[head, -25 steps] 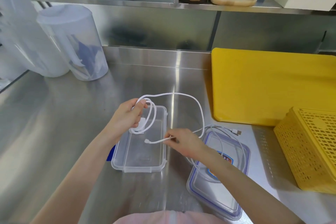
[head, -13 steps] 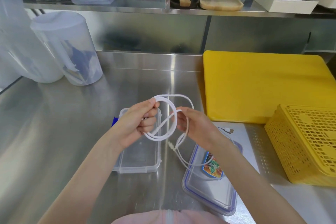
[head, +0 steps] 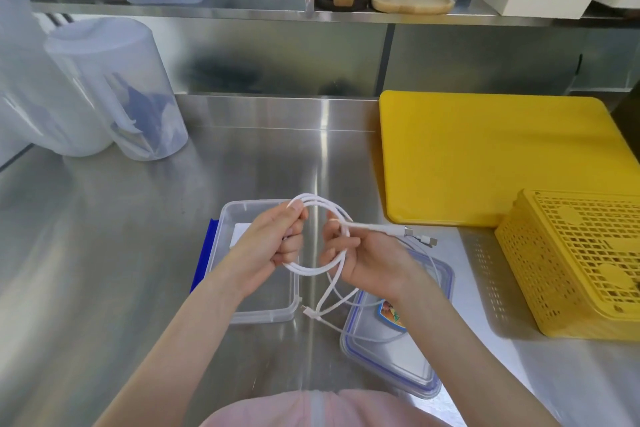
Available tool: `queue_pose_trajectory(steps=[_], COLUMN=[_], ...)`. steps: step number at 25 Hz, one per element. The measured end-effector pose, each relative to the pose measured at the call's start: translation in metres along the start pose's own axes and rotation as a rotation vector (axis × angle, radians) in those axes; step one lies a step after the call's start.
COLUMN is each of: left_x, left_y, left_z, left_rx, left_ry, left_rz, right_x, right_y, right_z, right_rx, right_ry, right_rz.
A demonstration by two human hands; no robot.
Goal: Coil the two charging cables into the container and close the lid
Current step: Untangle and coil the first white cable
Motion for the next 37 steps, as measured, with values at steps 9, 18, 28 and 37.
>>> queue_pose_trajectory(steps=[9,18,28,37], left_x=[-0.009,0.012,-0.015,-0.070], left_y=[-0.007,-0.009,-0.015,0.043], left_z=[0.001,0.004,-0.003,-0.044], left_rx=[-0.004,-0.003,0.001,0.207], left_ry=[0.066,-0.030,0.105,0.322], left_rz=[-0.103,-0.188,-0.179,-0.121], right_x=[0.003,0.011,0.003,-0.070], right_y=[-0.017,-0.030,-0.041,0.005], right_z=[0.019,0.037,0.049,0.026], right_rx=[-0.338,-0.768,-0.863,-0.271], right_ry=[0.416,0.826,0.643,0.848], right_rz=[0.777,1.191,0.738,0.787])
Point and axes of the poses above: each hand's wrist, its own z-axis away from the middle knuckle, its own x-axis out of the palm, y = z × x, the point moved 8 cm from there along -z, towards the middle knuckle, and after that the axes turned 14 degrees about x, right-handed, at the moved point
